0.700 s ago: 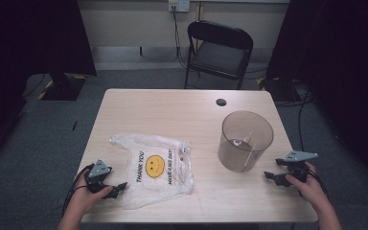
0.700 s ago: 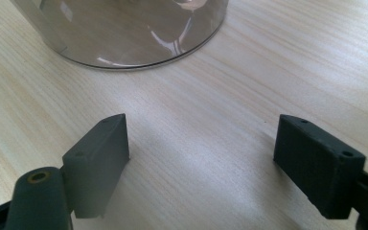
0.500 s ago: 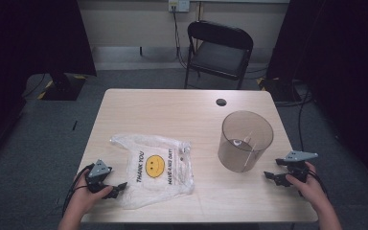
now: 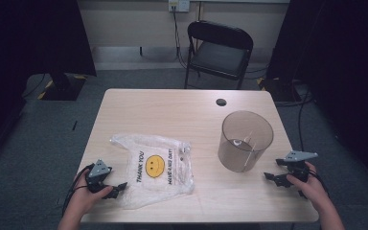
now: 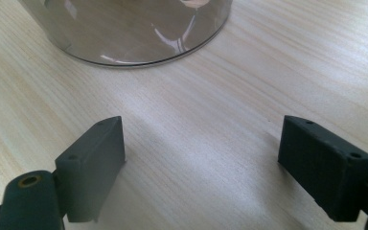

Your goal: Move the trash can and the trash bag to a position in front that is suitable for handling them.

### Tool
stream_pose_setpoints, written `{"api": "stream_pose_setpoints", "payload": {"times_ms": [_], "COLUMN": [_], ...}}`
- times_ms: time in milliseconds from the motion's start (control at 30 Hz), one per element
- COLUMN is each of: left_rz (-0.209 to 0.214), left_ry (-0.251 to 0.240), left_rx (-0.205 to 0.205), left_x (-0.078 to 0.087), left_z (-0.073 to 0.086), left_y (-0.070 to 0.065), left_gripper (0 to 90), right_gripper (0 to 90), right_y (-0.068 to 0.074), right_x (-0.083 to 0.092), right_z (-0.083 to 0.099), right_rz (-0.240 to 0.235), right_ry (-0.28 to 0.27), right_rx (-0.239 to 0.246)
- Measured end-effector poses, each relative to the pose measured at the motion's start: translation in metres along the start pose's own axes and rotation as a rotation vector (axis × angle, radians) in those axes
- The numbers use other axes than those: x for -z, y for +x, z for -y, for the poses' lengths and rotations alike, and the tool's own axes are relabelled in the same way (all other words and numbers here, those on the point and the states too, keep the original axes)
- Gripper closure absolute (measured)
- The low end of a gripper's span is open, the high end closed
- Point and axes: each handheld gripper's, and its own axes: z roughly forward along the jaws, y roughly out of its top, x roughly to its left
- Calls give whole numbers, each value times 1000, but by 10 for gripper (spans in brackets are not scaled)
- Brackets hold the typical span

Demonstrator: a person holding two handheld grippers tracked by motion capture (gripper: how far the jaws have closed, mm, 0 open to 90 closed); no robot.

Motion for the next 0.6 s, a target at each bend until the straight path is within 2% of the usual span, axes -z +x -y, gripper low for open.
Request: {"api": "stream_pose_setpoints", "payload": {"times_ms": [100, 167, 200, 300, 500, 600], "left_rz": [0, 0, 0, 0, 0, 0], "left_ry": [0, 0, 0, 0, 0, 0], "left_rx": [0, 0, 0, 1, 0, 0], "left_x": [0, 0, 0, 0, 0, 0], "left_z": [0, 0, 0, 0, 0, 0], "left_y": [0, 0, 0, 0, 0, 0], "left_gripper": [112, 112, 112, 112, 112, 112], "right_gripper": [156, 157, 156, 157, 157, 157], "right_y": [-1, -2, -1, 1, 5, 7], "right_x": [1, 2, 3, 2, -5, -8], "right_z": [-3, -7, -13, -22, -31, -35], "right_rz": [-4, -25, -55, -81, -98, -124], "right_ry": [-4, -35, -67, -97, -110, -121], "right_rx": [15, 5, 1, 14, 29, 45]}}
